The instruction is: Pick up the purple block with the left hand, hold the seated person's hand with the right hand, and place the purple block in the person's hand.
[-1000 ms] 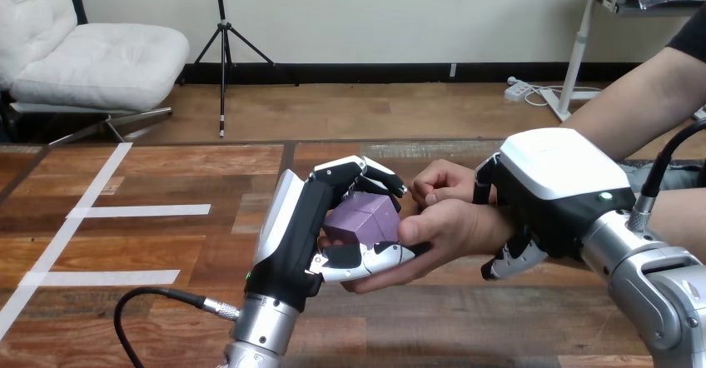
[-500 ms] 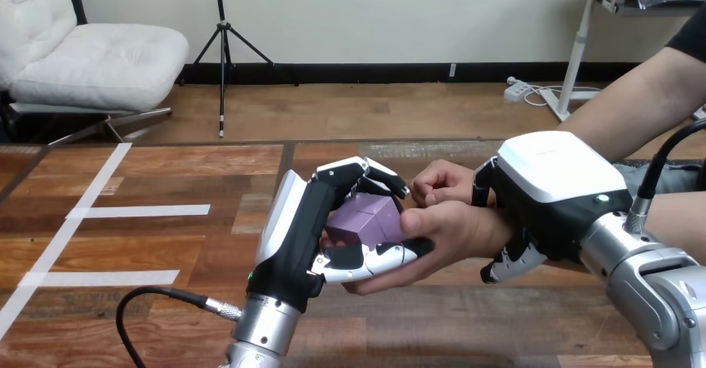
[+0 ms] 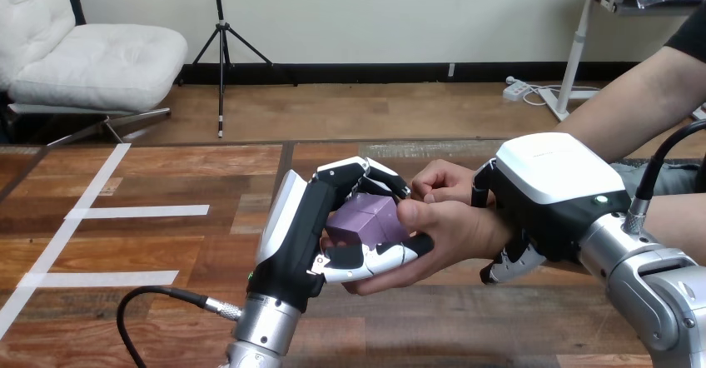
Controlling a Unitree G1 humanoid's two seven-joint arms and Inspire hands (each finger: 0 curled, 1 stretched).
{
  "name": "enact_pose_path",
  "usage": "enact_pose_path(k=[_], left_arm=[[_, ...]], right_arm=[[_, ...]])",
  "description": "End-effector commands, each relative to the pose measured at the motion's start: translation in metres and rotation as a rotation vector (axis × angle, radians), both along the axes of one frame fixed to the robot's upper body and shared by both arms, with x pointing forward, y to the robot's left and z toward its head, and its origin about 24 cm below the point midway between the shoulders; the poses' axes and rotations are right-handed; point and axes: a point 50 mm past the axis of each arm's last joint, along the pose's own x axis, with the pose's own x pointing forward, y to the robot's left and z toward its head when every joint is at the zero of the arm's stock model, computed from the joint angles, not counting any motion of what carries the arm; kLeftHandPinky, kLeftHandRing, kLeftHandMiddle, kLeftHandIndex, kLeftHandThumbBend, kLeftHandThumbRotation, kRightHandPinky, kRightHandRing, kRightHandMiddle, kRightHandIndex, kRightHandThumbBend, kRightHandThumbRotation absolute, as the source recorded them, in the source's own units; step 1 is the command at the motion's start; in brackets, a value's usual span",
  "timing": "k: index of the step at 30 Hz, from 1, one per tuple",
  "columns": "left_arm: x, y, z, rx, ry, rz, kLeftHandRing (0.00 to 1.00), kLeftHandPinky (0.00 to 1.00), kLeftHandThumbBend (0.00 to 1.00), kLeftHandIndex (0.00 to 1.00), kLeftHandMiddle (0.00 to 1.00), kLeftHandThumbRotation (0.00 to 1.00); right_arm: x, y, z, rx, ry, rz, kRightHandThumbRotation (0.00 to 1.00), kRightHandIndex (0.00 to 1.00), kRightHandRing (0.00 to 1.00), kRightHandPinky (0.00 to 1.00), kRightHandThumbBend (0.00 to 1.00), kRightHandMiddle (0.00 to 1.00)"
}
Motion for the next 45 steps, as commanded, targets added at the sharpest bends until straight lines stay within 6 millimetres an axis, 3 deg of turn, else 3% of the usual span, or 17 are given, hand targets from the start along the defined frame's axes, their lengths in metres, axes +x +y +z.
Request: enact_pose_path(k=[1, 45], left_arm=[[0.0043, -0.0087, 0.0135, -0.006, -0.059, -0.040, 0.39, 0.33, 0.71, 0.50, 0.47, 0.00], [0.0040, -0.0099, 0.0122, -0.017, -0.030, -0.074, 0.38, 0.32, 0.72, 0.50, 0.46, 0.00]], right_arm=[[0.0062, 0.0069, 0.0200, 0.029, -0.106, 0.035, 0.00, 0.51, 0.30, 0.22, 0.76, 0.40], [0.0053, 0.0047, 0.0177, 0.022, -0.100, 0.038, 0.00, 0.50, 0.29, 0.22, 0.77, 0.38]])
